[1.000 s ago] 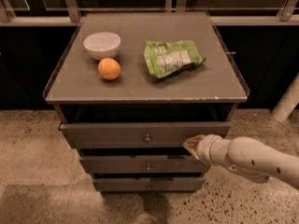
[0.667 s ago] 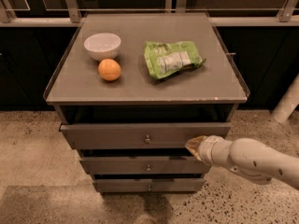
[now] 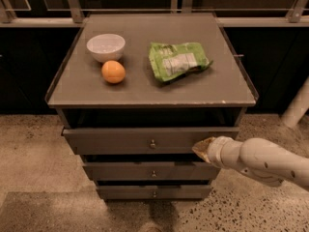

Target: Close top drawer

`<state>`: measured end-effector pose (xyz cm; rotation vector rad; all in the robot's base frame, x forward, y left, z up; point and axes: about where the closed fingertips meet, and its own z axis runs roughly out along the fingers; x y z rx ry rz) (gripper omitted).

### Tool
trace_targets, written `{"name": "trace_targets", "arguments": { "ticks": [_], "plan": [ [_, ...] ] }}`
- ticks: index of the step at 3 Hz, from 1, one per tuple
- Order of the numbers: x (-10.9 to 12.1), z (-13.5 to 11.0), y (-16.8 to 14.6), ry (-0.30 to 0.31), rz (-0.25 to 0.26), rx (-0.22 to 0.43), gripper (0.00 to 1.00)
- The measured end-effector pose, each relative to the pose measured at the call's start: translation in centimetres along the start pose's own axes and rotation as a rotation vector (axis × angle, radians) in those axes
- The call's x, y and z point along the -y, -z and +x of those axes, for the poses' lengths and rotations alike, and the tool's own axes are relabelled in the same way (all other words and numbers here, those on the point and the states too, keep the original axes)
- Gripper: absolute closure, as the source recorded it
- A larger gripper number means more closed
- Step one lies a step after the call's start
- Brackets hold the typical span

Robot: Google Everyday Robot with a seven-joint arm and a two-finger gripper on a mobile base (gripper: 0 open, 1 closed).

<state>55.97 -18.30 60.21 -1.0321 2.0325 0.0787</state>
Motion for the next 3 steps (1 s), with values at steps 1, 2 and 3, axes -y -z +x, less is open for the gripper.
{"name": "trace_targets", "arguments": {
  "ticks": [1, 2, 3],
  "plan": [
    [3.4, 0.9, 5.4, -0.064, 0.046, -0.035, 0.82],
    [5.7, 3.1, 12.2, -0.098, 0.042, -0.126, 0.59],
    [5.8, 5.2, 16.8, -0.136, -0.012, -0.221, 0.35]
  ]
}}
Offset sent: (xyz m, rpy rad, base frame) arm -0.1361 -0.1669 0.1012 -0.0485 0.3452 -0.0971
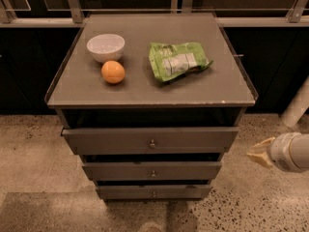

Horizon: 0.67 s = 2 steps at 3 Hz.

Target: Close top drawer

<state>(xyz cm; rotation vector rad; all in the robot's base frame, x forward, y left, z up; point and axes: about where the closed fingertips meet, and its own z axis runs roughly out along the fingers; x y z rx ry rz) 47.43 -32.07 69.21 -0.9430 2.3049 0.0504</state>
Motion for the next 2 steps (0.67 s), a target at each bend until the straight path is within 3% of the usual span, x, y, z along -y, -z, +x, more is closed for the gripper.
{"name": "trace_targets", "arguments": {
  "ticks": [1, 2],
  "plan": [
    [-1.36, 0.95, 0.37, -0.009, -0.056, -0.025, 0.12],
    [-1.36, 0.93, 0.36, -0.008, -0.056, -0.025, 0.0]
  ]
}}
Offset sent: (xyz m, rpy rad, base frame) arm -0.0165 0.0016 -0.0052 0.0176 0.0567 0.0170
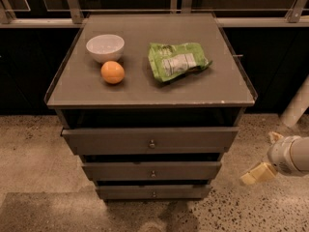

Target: Close top drawer

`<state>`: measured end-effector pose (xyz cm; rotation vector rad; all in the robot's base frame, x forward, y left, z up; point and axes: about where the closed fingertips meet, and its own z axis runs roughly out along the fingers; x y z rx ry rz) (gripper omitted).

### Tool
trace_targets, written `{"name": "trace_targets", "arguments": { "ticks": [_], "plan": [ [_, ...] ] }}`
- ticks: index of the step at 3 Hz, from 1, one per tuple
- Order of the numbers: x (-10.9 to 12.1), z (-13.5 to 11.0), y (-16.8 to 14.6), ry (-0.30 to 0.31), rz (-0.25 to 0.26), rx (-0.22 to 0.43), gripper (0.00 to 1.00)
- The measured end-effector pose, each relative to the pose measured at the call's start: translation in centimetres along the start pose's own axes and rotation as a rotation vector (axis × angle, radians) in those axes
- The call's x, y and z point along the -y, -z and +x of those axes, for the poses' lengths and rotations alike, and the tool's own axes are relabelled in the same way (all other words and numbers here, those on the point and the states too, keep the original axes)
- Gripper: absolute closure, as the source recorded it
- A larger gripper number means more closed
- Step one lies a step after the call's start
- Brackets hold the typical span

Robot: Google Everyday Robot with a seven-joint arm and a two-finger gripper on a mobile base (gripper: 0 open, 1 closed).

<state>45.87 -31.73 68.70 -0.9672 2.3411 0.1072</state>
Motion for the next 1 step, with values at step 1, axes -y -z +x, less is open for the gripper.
{"name": "trace_targets", "arguments": {
  "ticks": [1],
  "plan": [
    [0.0, 0.0, 0.0, 0.0, 0.0, 0.0, 0.0]
  ]
}}
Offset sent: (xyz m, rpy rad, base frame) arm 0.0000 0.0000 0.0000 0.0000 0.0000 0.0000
